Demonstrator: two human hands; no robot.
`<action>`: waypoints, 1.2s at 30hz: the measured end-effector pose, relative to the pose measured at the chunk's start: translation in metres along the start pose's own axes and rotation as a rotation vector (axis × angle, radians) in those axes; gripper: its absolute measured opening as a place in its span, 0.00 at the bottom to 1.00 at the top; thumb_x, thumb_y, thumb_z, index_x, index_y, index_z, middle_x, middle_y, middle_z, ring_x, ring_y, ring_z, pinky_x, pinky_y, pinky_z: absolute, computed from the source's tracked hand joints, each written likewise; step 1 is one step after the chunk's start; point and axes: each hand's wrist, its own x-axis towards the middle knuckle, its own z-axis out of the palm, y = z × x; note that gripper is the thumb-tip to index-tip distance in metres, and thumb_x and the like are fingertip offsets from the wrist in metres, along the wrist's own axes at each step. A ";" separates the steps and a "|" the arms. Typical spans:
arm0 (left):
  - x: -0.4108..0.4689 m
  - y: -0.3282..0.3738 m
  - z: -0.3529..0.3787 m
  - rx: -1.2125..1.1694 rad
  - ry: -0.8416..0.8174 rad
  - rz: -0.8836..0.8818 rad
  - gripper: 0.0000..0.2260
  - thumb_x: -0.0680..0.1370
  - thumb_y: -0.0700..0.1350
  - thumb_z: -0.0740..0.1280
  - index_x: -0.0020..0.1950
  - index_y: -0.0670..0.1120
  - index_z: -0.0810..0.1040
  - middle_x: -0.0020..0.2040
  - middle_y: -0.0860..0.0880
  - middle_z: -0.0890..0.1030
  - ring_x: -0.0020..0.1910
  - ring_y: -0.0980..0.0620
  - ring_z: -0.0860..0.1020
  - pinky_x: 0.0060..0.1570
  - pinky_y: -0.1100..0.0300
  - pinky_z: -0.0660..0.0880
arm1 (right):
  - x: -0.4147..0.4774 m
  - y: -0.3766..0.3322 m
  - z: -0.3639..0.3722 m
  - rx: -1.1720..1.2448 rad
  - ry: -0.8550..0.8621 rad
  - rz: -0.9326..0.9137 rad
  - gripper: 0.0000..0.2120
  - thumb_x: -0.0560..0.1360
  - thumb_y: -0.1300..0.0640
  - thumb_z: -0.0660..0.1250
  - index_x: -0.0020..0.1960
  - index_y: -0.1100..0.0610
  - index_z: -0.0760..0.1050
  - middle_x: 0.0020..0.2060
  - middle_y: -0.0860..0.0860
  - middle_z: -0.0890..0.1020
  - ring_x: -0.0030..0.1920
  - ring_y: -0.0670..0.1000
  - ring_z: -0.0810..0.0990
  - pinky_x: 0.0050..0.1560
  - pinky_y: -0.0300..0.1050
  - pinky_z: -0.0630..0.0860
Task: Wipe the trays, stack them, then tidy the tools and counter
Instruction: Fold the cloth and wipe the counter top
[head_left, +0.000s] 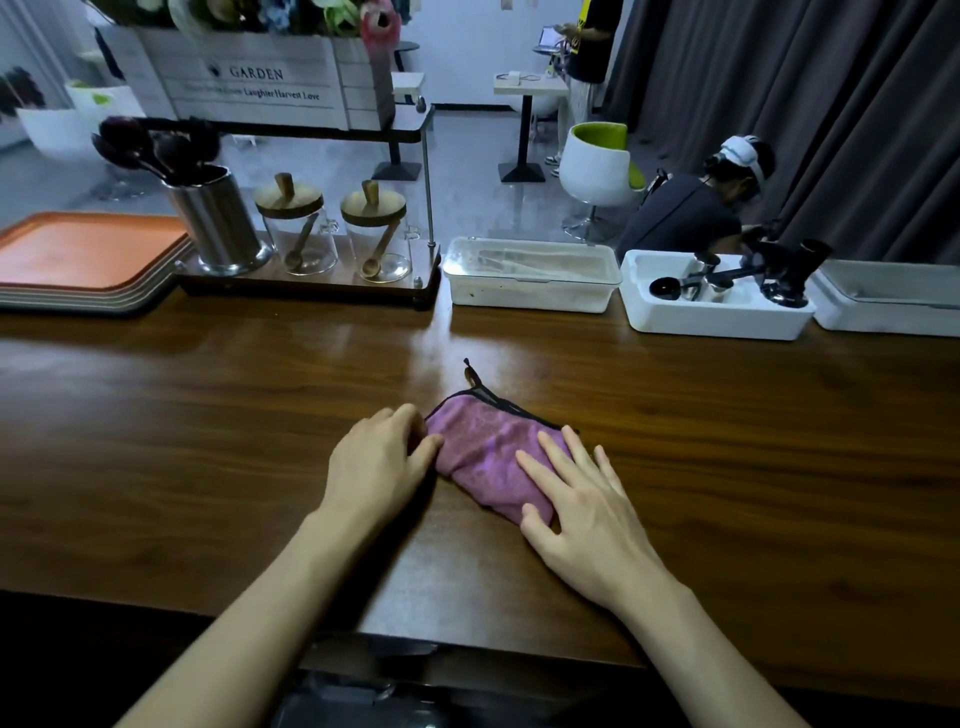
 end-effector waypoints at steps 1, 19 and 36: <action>-0.001 0.001 0.001 0.003 0.013 -0.026 0.10 0.78 0.58 0.67 0.45 0.52 0.75 0.44 0.51 0.78 0.45 0.45 0.77 0.42 0.51 0.73 | 0.000 -0.003 0.001 0.006 -0.007 0.000 0.29 0.80 0.42 0.55 0.81 0.42 0.56 0.81 0.44 0.51 0.80 0.45 0.39 0.79 0.49 0.37; 0.006 0.006 0.002 0.008 0.151 0.174 0.11 0.75 0.41 0.69 0.57 0.49 0.80 0.50 0.48 0.77 0.44 0.42 0.74 0.41 0.47 0.74 | -0.001 -0.018 -0.005 -0.113 -0.018 0.088 0.32 0.78 0.30 0.50 0.79 0.40 0.58 0.80 0.46 0.59 0.80 0.49 0.52 0.80 0.55 0.41; 0.019 0.018 0.013 -0.054 -0.306 0.368 0.26 0.79 0.47 0.58 0.77 0.60 0.68 0.83 0.50 0.55 0.83 0.45 0.47 0.78 0.39 0.47 | -0.022 -0.023 -0.016 -0.019 0.005 -0.054 0.25 0.77 0.32 0.56 0.69 0.40 0.74 0.60 0.37 0.75 0.59 0.45 0.70 0.59 0.42 0.69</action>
